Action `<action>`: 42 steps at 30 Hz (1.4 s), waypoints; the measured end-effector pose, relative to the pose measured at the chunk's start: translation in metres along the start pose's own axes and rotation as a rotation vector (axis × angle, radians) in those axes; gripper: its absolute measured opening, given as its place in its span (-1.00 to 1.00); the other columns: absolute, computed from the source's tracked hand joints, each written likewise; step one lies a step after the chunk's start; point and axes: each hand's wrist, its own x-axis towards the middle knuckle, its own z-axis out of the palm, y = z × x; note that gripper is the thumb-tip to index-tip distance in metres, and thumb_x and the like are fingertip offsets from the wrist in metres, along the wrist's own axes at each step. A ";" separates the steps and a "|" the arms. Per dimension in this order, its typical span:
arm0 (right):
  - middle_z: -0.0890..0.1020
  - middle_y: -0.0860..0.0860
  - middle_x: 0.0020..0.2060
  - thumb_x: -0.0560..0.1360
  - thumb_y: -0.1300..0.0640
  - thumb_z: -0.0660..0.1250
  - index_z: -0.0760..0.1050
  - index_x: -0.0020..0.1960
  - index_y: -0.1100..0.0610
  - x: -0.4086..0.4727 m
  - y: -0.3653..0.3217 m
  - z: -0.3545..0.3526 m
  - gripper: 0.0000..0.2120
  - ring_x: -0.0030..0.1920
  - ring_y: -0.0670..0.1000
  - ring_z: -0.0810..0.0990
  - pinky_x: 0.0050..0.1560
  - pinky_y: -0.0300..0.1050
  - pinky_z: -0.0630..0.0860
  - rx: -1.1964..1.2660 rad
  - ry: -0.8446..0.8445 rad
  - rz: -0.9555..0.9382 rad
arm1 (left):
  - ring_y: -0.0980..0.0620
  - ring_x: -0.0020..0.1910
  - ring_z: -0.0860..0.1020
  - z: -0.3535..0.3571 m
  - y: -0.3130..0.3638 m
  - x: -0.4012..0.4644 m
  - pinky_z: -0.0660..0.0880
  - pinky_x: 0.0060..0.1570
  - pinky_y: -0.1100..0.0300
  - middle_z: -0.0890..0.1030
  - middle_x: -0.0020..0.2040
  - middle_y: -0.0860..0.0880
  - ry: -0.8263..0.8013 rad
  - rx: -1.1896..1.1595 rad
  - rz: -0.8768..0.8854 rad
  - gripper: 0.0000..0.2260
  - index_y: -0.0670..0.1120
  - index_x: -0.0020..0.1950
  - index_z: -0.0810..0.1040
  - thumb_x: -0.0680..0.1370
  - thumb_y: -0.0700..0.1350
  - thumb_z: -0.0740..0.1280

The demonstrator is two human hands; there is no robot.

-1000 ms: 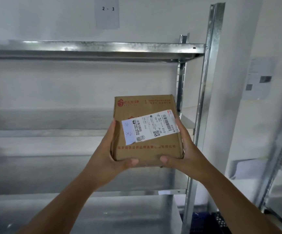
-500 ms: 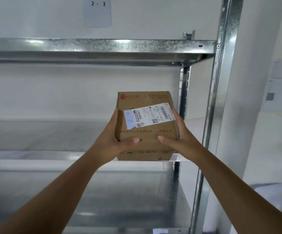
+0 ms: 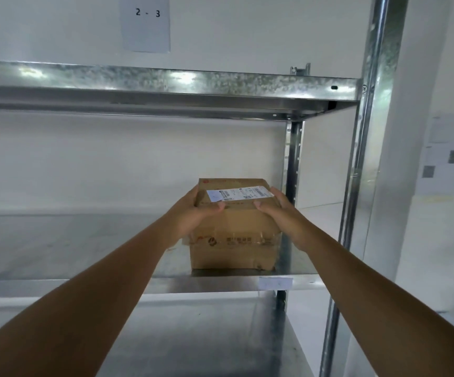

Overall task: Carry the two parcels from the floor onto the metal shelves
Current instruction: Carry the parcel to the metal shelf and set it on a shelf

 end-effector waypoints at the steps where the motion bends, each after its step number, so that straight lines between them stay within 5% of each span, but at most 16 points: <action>1: 0.49 -0.02 0.35 0.66 -0.03 0.35 0.06 0.69 -0.09 0.003 0.000 0.000 -0.29 -0.03 -0.21 0.56 -0.18 -0.35 0.52 -0.001 -0.004 0.019 | 0.01 0.43 0.53 -0.001 -0.002 0.005 0.42 0.44 0.08 0.57 0.38 0.11 0.010 -0.001 -0.023 -0.43 0.05 0.56 0.36 0.60 0.00 0.48; 4: 0.42 0.08 0.52 0.66 -0.09 0.33 0.08 0.69 -0.09 0.011 -0.001 0.000 -0.30 -0.06 -0.18 0.54 -0.20 -0.28 0.50 -0.024 0.005 0.072 | -0.13 0.58 0.38 0.001 -0.007 0.014 0.33 0.55 -0.04 0.36 0.63 -0.04 0.073 0.002 -0.094 -0.18 0.00 0.70 0.15 0.56 0.12 0.49; 10: 0.38 0.09 0.56 0.66 -0.14 0.32 0.11 0.68 -0.09 0.016 0.001 -0.001 -0.32 -0.05 -0.17 0.51 -0.13 -0.23 0.48 -0.049 0.018 0.095 | -0.14 0.60 0.34 0.004 -0.012 0.023 0.33 0.49 0.00 0.28 0.67 -0.07 0.102 -0.004 -0.105 -0.18 0.02 0.70 0.14 0.56 0.13 0.48; 15: 0.29 0.05 0.63 0.62 -0.22 0.34 0.12 0.67 -0.13 0.016 0.005 -0.001 -0.28 0.40 0.08 0.46 0.41 -0.01 0.44 -0.050 0.018 0.042 | -0.10 0.51 0.43 0.003 -0.014 0.021 0.40 0.41 0.05 0.36 0.62 -0.06 0.130 0.026 -0.070 -0.24 0.01 0.68 0.20 0.57 0.14 0.46; 20: 0.23 -0.02 0.68 0.39 -0.52 0.36 0.16 0.64 -0.23 0.006 0.004 -0.006 -0.07 0.63 0.13 0.30 0.57 0.21 0.35 -0.145 0.099 -0.069 | 0.08 0.17 0.61 0.001 -0.011 0.004 0.58 -0.08 0.36 0.47 0.53 -0.02 0.152 0.039 0.003 -0.31 0.12 0.65 0.25 0.58 0.11 0.46; 23: 0.18 -0.08 0.70 0.34 -0.46 0.31 0.14 0.64 -0.26 -0.010 -0.003 -0.009 -0.07 0.69 0.08 0.18 0.61 0.19 0.24 -0.169 0.124 -0.154 | 0.01 0.56 0.39 -0.003 -0.004 -0.013 0.44 0.43 0.14 0.32 0.64 0.05 0.221 0.127 0.109 -0.33 0.16 0.64 0.25 0.58 0.14 0.44; 25: 0.16 -0.15 0.70 0.37 -0.41 0.31 0.14 0.63 -0.28 -0.024 -0.009 -0.010 -0.12 0.70 0.05 0.14 0.60 0.17 0.19 -0.169 0.138 -0.224 | 0.02 0.64 0.25 -0.004 0.005 -0.027 0.31 0.58 -0.08 0.24 0.67 0.13 0.248 0.171 0.172 -0.29 0.21 0.63 0.24 0.53 0.25 0.40; 29: 0.13 -0.40 0.60 0.44 -0.46 0.36 0.13 0.57 -0.42 -0.056 -0.019 -0.011 -0.23 0.68 -0.04 0.13 0.64 0.13 0.16 -0.153 0.131 -0.380 | 0.08 0.64 0.25 0.001 0.026 -0.063 0.32 0.57 -0.09 0.22 0.67 0.20 0.283 0.178 0.293 -0.22 0.28 0.62 0.24 0.40 0.31 0.35; 33: 0.13 -0.73 0.39 0.38 -0.41 0.34 0.11 0.45 -0.59 -0.086 -0.030 -0.007 -0.29 0.61 -0.26 0.14 0.56 -0.13 0.15 -0.146 0.087 -0.502 | 0.16 0.62 0.26 0.009 0.041 -0.090 0.34 0.53 0.03 0.22 0.66 0.27 0.303 0.187 0.392 -0.27 0.31 0.62 0.21 0.49 0.29 0.41; 37: 0.15 -0.60 0.53 0.40 -0.35 0.35 0.09 0.45 -0.57 -0.110 -0.039 -0.008 -0.29 0.61 -0.34 0.17 0.54 -0.24 0.15 -0.138 0.044 -0.593 | 0.23 0.61 0.26 0.017 0.055 -0.117 0.33 0.49 0.11 0.21 0.64 0.35 0.316 0.234 0.449 -0.28 0.43 0.56 0.19 0.46 0.33 0.40; 42: 0.15 -0.34 0.66 0.43 -0.32 0.38 0.10 0.56 -0.38 -0.135 -0.042 -0.011 -0.21 0.65 -0.28 0.13 0.62 -0.14 0.17 -0.106 -0.019 -0.687 | 0.27 0.61 0.25 0.025 0.064 -0.154 0.33 0.48 0.13 0.18 0.65 0.37 0.337 0.311 0.474 -0.26 0.47 0.56 0.15 0.43 0.36 0.38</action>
